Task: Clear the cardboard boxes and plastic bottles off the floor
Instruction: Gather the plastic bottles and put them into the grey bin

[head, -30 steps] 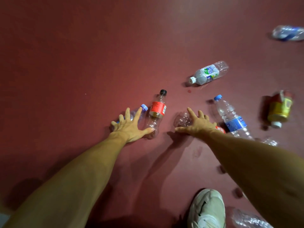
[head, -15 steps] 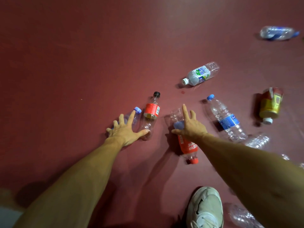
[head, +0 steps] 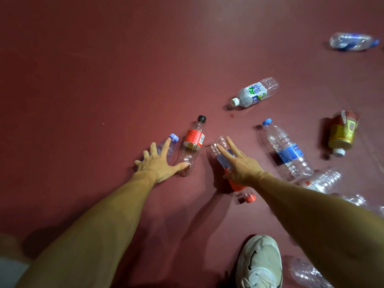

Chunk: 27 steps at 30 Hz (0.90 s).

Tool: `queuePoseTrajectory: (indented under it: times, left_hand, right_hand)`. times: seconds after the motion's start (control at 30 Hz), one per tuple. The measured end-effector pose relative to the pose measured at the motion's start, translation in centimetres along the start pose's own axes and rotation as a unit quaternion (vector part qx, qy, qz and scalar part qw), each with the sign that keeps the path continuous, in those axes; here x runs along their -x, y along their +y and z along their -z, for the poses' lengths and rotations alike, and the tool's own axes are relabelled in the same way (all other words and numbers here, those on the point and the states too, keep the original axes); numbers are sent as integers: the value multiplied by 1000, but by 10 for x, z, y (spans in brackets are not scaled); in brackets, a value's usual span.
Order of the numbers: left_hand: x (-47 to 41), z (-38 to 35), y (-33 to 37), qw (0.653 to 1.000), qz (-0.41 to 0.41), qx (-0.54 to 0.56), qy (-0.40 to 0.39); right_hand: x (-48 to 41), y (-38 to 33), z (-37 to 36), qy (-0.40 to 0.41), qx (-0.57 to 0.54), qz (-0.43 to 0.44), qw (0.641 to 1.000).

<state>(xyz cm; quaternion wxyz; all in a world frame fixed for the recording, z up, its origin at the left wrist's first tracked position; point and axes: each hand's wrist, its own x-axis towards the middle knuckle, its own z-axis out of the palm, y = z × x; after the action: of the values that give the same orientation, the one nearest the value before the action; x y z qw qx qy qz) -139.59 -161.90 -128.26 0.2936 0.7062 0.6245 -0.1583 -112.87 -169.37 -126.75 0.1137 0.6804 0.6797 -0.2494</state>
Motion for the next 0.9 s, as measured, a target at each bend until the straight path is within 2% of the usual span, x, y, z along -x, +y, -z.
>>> queuePoseTrajectory:
  times: [0.27,0.43,0.53,0.63,0.8,0.9]
  left_hand:
    - [11,-8,-1,1000,-9,10,25]
    - [29,5,0,997,-17,65,40]
    - [48,47,5,990,-14,125,64]
    - [90,107,13,986,-37,135,92]
    - [179,234,23,981,-30,159,106]
    - [242,321,27,980,-11,164,112]
  right_hand:
    - [-25,-20,9,25,-112,-56,992]
    - [-21,-37,34,19,-99,-66,993]
    - [-7,-63,75,23,-99,-59,993]
    - [20,-98,139,11,-104,-36,994]
    - [80,-160,278,-8,-75,41,996]
    - [125,-194,369,-20,-61,53,997]
